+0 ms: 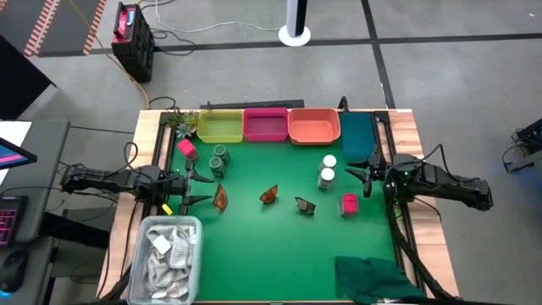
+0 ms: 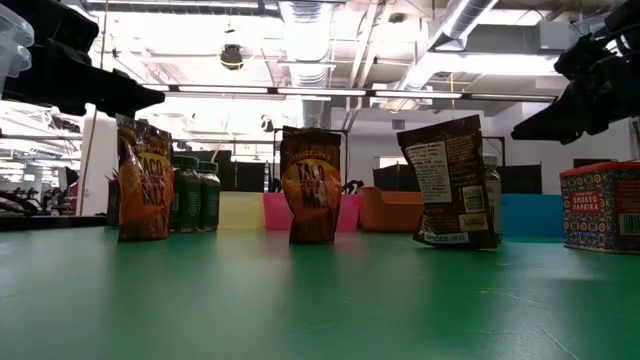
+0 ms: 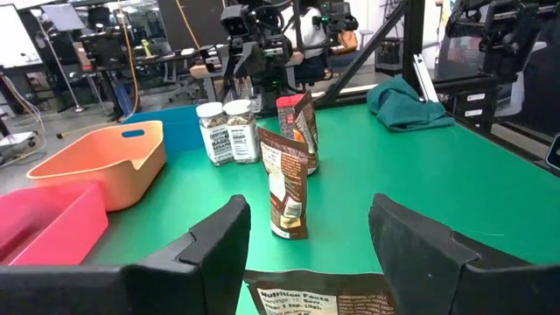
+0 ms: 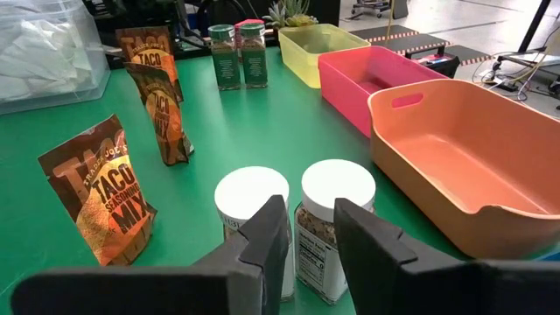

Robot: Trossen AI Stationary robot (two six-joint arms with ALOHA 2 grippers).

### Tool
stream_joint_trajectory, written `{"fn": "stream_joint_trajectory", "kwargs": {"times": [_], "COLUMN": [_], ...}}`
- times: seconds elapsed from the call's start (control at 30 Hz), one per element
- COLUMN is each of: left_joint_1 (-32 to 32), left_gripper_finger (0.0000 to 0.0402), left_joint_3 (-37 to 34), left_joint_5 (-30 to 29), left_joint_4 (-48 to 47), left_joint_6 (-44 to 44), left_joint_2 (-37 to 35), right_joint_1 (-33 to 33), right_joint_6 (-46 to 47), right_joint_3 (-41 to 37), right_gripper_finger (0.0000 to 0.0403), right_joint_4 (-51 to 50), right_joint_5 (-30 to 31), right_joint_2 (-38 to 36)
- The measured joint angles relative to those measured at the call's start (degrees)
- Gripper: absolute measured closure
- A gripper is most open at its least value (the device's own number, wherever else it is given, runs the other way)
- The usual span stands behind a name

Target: Sort spices by type

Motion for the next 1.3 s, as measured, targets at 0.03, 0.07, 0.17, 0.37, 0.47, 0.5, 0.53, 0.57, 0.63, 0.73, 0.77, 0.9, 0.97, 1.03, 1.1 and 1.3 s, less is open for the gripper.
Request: {"fn": "stream_joint_trajectory", "kwargs": {"times": [0.03, 0.07, 0.17, 0.37, 0.47, 0.5, 0.53, 0.57, 0.63, 0.73, 0.77, 0.9, 0.97, 1.03, 1.1, 1.3], "left_joint_1": [0.0, 0.0, 0.0, 0.0, 0.0, 0.0, 0.0, 0.0, 0.0, 0.0, 0.0, 0.0, 0.0, 0.0, 0.0, 0.0], "left_gripper_finger": [0.0178, 0.0178, 0.0178, 0.0178, 0.0178, 0.0178, 0.0178, 0.0178, 0.0178, 0.0178, 0.0178, 0.0178, 0.0178, 0.0178, 0.0178, 0.0178], "left_joint_3": [0.0, 0.0, 0.0, 0.0, 0.0, 0.0, 0.0, 0.0, 0.0, -0.1, -0.1, -0.2, -0.2, -0.2, -0.2, -0.2], "left_joint_5": [0.0, 0.0, 0.0, 0.0, 0.0, 0.0, 0.0, 0.0, 0.0, 0.0, 0.0, -0.2, -0.3, -0.3, -0.3, -0.2], "left_joint_4": [0.0, 0.0, 0.0, 0.0, 0.0, 0.0, 0.0, 0.0, 0.0, 0.9, 1.5, 2.8, 2.7, 2.6, 2.6, 2.6], "left_joint_6": [0.0, 0.0, 0.0, 0.0, 0.0, 0.0, 0.0, 0.0, 0.0, -1.8, -3.5, -12.2, -15.1, -16.8, -18.6, -21.5], "left_joint_2": [0.0, 0.0, 0.0, 0.0, 0.0, 0.0, 0.0, 0.0, 0.0, 0.0, 0.0, 0.0, 0.0, 0.0, 0.0, 0.0], "right_joint_1": [0.0, 0.0, 0.0, 0.0, 0.0, 0.0, 0.0, 0.0, 0.0, 0.0, 0.0, 0.0, 0.0, 0.0, 0.0, -0.8], "right_joint_6": [0.0, 0.0, 0.0, 0.0, 0.0, 0.0, 0.0, 0.0, 0.0, 0.0, 0.0, 0.0, 0.0, 0.0, 0.0, -13.5], "right_joint_3": [0.0, 0.0, 0.0, 0.0, 0.0, 0.0, 0.0, 0.0, 0.0, 0.0, 0.0, 0.0, 0.0, 0.0, 0.0, 0.0], "right_gripper_finger": [0.0276, 0.0276, 0.0276, 0.0276, 0.0276, 0.0276, 0.0276, 0.0276, 0.0276, 0.0276, 0.0276, 0.0276, 0.0276, 0.0276, 0.0276, 0.0276], "right_joint_4": [0.0, 0.0, 0.0, 0.0, 0.0, 0.0, 0.0, 0.0, 0.0, 0.0, 0.0, 0.0, 0.0, 0.0, 0.0, 0.5], "right_joint_5": [0.0, 0.0, 0.0, 0.0, 0.0, 0.0, 0.0, 0.0, 0.0, 0.0, 0.0, 0.0, 0.0, 0.0, 0.0, 0.5], "right_joint_2": [0.0, 0.0, 0.0, 0.0, 0.0, 0.0, 0.0, 0.0, 0.0, 0.0, 0.0, 0.0, 0.0, 0.0, 0.0, 0.0]}}
